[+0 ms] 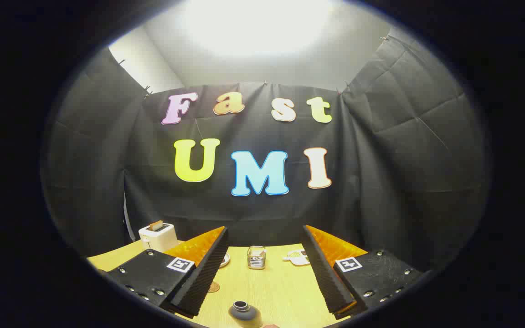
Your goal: Take the bottle from table, then pour the juice into the cup, finally place the bottle on the coaster
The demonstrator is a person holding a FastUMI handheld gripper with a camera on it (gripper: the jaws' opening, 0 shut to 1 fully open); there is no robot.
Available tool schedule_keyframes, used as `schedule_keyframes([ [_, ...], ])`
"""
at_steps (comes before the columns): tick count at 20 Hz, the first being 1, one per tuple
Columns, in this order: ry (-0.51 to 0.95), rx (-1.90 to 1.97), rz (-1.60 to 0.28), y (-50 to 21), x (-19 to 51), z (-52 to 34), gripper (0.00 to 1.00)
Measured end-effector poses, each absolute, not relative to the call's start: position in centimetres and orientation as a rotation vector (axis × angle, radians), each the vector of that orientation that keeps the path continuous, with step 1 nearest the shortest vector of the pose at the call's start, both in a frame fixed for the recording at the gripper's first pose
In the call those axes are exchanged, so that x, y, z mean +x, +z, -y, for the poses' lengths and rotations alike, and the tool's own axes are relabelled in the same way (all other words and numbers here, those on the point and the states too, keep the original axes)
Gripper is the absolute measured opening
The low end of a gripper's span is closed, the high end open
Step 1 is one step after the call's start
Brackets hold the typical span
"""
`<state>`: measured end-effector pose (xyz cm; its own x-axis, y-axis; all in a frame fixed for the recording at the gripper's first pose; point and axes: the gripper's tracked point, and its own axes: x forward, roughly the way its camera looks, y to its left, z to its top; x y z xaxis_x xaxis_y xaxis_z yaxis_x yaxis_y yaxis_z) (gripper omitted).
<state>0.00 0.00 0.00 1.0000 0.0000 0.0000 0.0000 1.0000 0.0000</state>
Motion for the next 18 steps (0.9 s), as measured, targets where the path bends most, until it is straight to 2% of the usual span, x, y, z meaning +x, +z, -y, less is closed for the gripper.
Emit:
schedule_keyframes([
  [18,0.069,0.014,0.019,0.0,-0.1,-1.8,0.97],
])
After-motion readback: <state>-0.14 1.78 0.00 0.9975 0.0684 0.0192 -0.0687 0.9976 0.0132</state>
